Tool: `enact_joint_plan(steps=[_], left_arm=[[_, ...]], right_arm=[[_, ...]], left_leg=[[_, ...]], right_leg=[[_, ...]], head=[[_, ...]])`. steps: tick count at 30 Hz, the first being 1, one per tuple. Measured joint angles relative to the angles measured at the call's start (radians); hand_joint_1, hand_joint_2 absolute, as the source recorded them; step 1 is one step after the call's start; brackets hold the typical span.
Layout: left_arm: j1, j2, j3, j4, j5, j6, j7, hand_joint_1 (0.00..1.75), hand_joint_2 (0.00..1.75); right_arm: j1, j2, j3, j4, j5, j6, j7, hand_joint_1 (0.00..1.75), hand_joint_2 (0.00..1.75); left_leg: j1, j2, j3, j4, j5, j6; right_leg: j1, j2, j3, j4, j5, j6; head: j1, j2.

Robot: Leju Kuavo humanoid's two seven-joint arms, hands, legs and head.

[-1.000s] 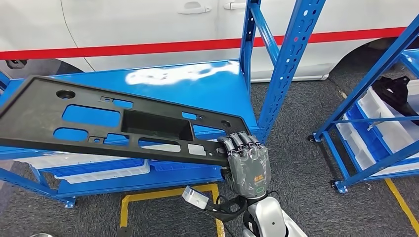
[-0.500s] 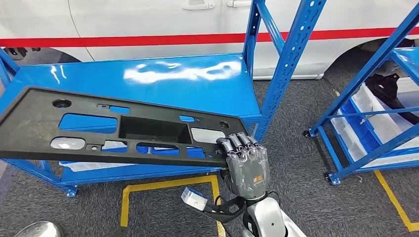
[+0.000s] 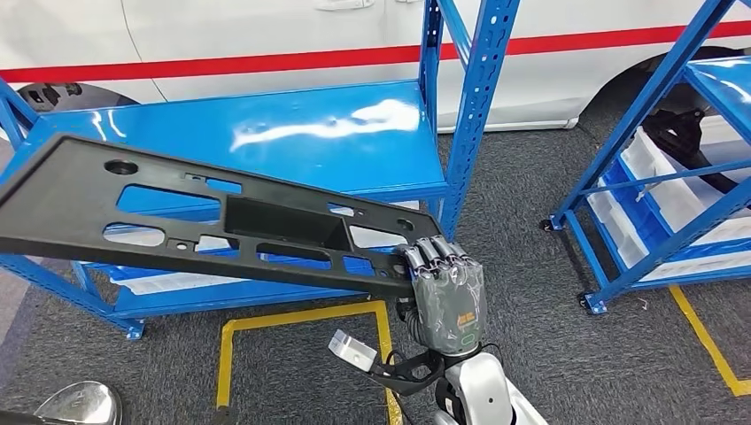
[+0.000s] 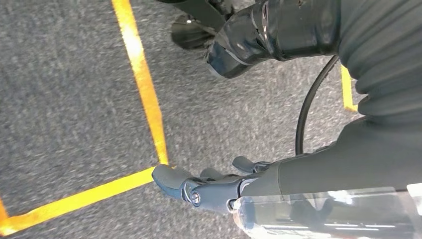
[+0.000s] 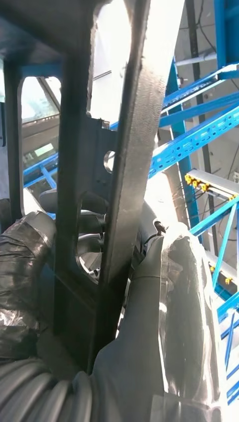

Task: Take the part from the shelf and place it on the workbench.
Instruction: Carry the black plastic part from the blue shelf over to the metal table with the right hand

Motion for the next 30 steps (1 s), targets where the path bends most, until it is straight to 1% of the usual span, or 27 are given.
enact_joint_plan(steps=[1,2,3,4,5,6,7,8,9,10,12,13,14,15,18,19,20,22,23,24,25,26,27,28,29,30], left_arm=[[0.0,0.0,0.0,0.0,0.0,0.0,0.0,0.0,1.75],[-0.002,0.0,0.0,0.0,0.0,0.0,0.0,0.0,1.75],[-0.003,0.001,0.0,0.0,0.0,0.0,0.0,0.0,1.75],[-0.004,0.001,0.0,0.0,0.0,0.0,-0.001,0.0,1.75],[-0.005,0.001,0.0,0.0,0.0,0.0,-0.001,0.0,1.75],[-0.005,0.001,0.0,0.0,0.0,0.0,-0.001,0.0,1.75],[-0.004,0.001,0.0,0.0,-0.001,0.0,-0.001,0.0,1.75],[-0.004,0.0,0.0,0.0,-0.001,0.0,-0.001,0.0,1.75],[-0.005,0.0,0.0,0.0,-0.001,0.0,-0.001,0.0,1.75],[-0.006,-0.001,0.0,0.0,0.0,0.0,-0.001,0.0,1.75],[-0.006,-0.001,0.0,0.0,0.0,-0.001,-0.001,0.0,1.75],[-0.005,-0.002,0.0,0.0,-0.001,-0.002,-0.001,0.0,1.75],[-0.005,-0.002,0.0,0.0,-0.001,-0.003,-0.001,0.0,1.75],[-0.004,-0.002,0.0,0.0,-0.001,-0.003,-0.001,0.0,1.75],[-0.004,-0.002,0.0,0.0,-0.001,-0.003,-0.001,0.0,1.75],[-0.004,-0.002,0.0,0.0,-0.001,-0.003,-0.001,0.0,1.75],[-0.004,-0.002,0.0,0.0,-0.001,-0.003,-0.001,0.0,1.75],[-0.004,-0.002,0.0,0.0,-0.001,-0.003,0.0,0.0,1.75],[-0.004,-0.002,0.0,0.0,-0.001,-0.003,0.0,0.0,1.75],[-0.004,-0.003,0.0,0.0,-0.001,-0.003,0.0,0.0,1.75],[-0.004,-0.003,0.0,0.0,-0.001,-0.003,0.0,0.0,1.75],[-0.003,-0.002,0.0,0.0,-0.001,-0.003,-0.001,0.0,1.75],[-0.003,-0.002,0.0,0.0,-0.001,-0.003,0.0,0.0,1.75],[-0.003,-0.002,0.0,0.0,-0.001,-0.003,0.0,0.0,1.75],[-0.003,-0.002,0.0,0.0,-0.001,-0.003,0.0,0.0,1.75],[-0.002,-0.002,0.0,0.0,-0.001,-0.003,0.0,0.0,1.75]], right_arm=[[0.001,0.0,0.0,0.0,-0.001,0.0,0.0,1.75,1.75],[0.001,0.001,0.0,0.0,-0.003,0.0,0.0,1.75,1.75],[0.001,0.002,-0.001,0.0,-0.006,-0.001,0.0,1.75,1.75],[0.001,0.004,-0.002,0.0,-0.01,-0.002,-0.001,1.75,1.75],[0.002,0.005,-0.003,0.0,-0.015,-0.003,-0.002,1.75,1.75],[0.002,0.006,-0.004,0.0,-0.019,-0.004,-0.004,1.75,1.75],[0.002,0.007,-0.005,0.0,-0.023,-0.006,-0.006,1.75,1.75],[0.002,0.007,-0.006,0.0,-0.026,-0.008,-0.008,1.75,1.75],[0.002,0.008,-0.008,0.0,-0.028,-0.009,-0.008,1.75,1.75],[0.002,0.008,-0.01,0.0,-0.03,-0.01,-0.009,1.75,1.75],[0.004,0.008,-0.011,0.0,-0.035,-0.011,-0.014,1.75,1.75],[0.005,0.008,-0.012,0.0,-0.039,-0.011,-0.017,1.75,1.75],[0.007,0.008,-0.012,0.0,-0.044,-0.011,-0.02,1.75,1.75],[0.007,0.008,-0.012,0.0,-0.047,-0.012,-0.021,1.75,1.75],[0.008,0.008,-0.012,0.0,-0.051,-0.012,-0.022,1.75,1.75],[0.008,0.008,-0.012,0.0,-0.052,-0.012,-0.023,1.75,1.75],[0.008,0.008,-0.012,0.0,-0.054,-0.012,-0.024,1.75,1.75],[0.008,0.008,-0.014,0.0,-0.064,-0.014,-0.03,1.75,1.75],[0.008,0.008,-0.015,0.0,-0.069,-0.015,-0.032,1.75,1.75],[0.009,0.009,-0.016,-0.001,-0.072,-0.016,-0.035,1.75,1.75],[0.009,0.01,-0.016,-0.001,-0.073,-0.016,-0.035,1.75,1.75],[0.009,0.011,-0.016,-0.001,-0.073,-0.016,-0.035,1.75,1.75],[0.009,0.013,-0.016,-0.001,-0.073,-0.016,-0.035,1.75,1.75],[0.009,0.014,-0.016,-0.001,-0.074,-0.017,-0.035,1.75,1.75],[0.009,0.015,-0.016,-0.001,-0.074,-0.017,-0.035,1.75,1.75],[0.009,0.016,-0.016,-0.001,-0.074,-0.018,-0.035,1.75,1.75]], left_leg=[[-0.002,0.0,0.043,-0.055,0.026,0.007],[-0.005,-0.001,0.092,-0.129,0.043,0.016],[-0.008,-0.001,0.135,-0.195,0.055,0.023],[-0.012,-0.001,0.163,-0.242,0.06,0.029],[-0.016,0.0,0.173,-0.265,0.059,0.032],[-0.019,0.0,0.172,-0.269,0.065,0.034],[-0.018,0.0,0.17,-0.278,0.074,0.039],[-0.016,0.002,0.169,-0.287,0.085,0.045],[-0.013,0.004,0.166,-0.296,0.097,0.053],[-0.01,0.006,0.161,-0.303,0.11,0.059],[-0.011,0.008,0.14,-0.301,0.125,0.064],[-0.011,0.009,0.128,-0.296,0.131,0.063],[-0.01,0.009,0.118,-0.292,0.135,0.062],[-0.01,0.009,0.11,-0.288,0.138,0.061],[-0.009,0.009,0.103,-0.284,0.14,0.06],[-0.009,0.009,0.1,-0.282,0.141,0.059],[-0.008,0.009,0.096,-0.278,0.142,0.058],[-0.007,0.007,0.074,-0.257,0.147,0.043],[-0.007,0.007,0.065,-0.249,0.152,0.033],[-0.006,0.006,0.056,-0.243,0.158,0.022],[-0.005,0.004,0.051,-0.239,0.155,0.015],[-0.004,0.003,0.043,-0.224,0.138,0.009],[-0.002,0.002,0.03,-0.191,0.108,0.004],[0.0,0.001,0.011,-0.139,0.065,0.0],[0.001,0.0,-0.01,-0.074,0.021,-0.003],[0.001,0.0,-0.026,-0.015,-0.01,-0.006]], right_leg=[[0.002,0.001,-0.009,0.002,0.006,0.001],[0.004,0.001,-0.015,0.003,0.012,0.003],[0.005,0.001,-0.019,0.003,0.018,0.006],[0.005,0.0,-0.021,0.002,0.024,0.011],[0.003,-0.001,-0.022,0.001,0.03,0.017],[0.002,-0.002,-0.022,-0.002,0.036,0.024],[0.002,-0.002,-0.022,-0.005,0.041,0.031],[0.002,-0.001,-0.026,-0.001,0.037,0.037],[0.003,0.0,-0.034,0.016,0.017,0.041],[0.003,0.001,-0.049,0.053,-0.018,0.046],[-0.002,0.001,-0.088,0.171,-0.104,0.052],[-0.005,0.001,-0.1,0.223,-0.129,0.055],[-0.007,0.001,-0.104,0.255,-0.139,0.059],[-0.009,0.001,-0.103,0.268,-0.139,0.061],[-0.011,0.0,-0.093,0.264,-0.131,0.063],[-0.012,0.0,-0.085,0.253,-0.125,0.063],[-0.014,0.0,-0.067,0.229,-0.112,0.064],[-0.012,0.001,0.011,0.105,-0.077,0.058],[-0.011,0.002,0.042,0.051,-0.064,0.053],[-0.009,0.003,0.061,0.009,-0.055,0.044],[-0.011,0.002,0.058,0.004,-0.05,0.035],[-0.012,0.001,0.053,0.001,-0.042,0.026],[-0.014,0.001,0.046,-0.002,-0.034,0.018],[-0.015,0.0,0.038,-0.003,-0.026,0.013],[-0.014,0.0,0.028,-0.003,-0.019,0.01],[-0.012,0.0,0.018,-0.002,-0.012,0.01]], head=[[0.0,0.0],[0.0,0.0],[0.0,0.0],[0.0,0.0],[0.0,0.0],[0.0,0.0],[0.0,0.0],[0.0,0.0],[0.001,0.0],[0.001,0.0],[0.001,0.0],[0.001,0.0],[0.001,0.0],[0.001,0.0],[0.001,0.0],[0.001,0.0],[0.001,0.0],[0.001,0.0],[0.001,0.0],[0.001,0.0],[0.001,0.0],[0.001,0.0],[0.0,0.0],[0.0,0.0],[0.0,0.0],[0.0,0.0]])
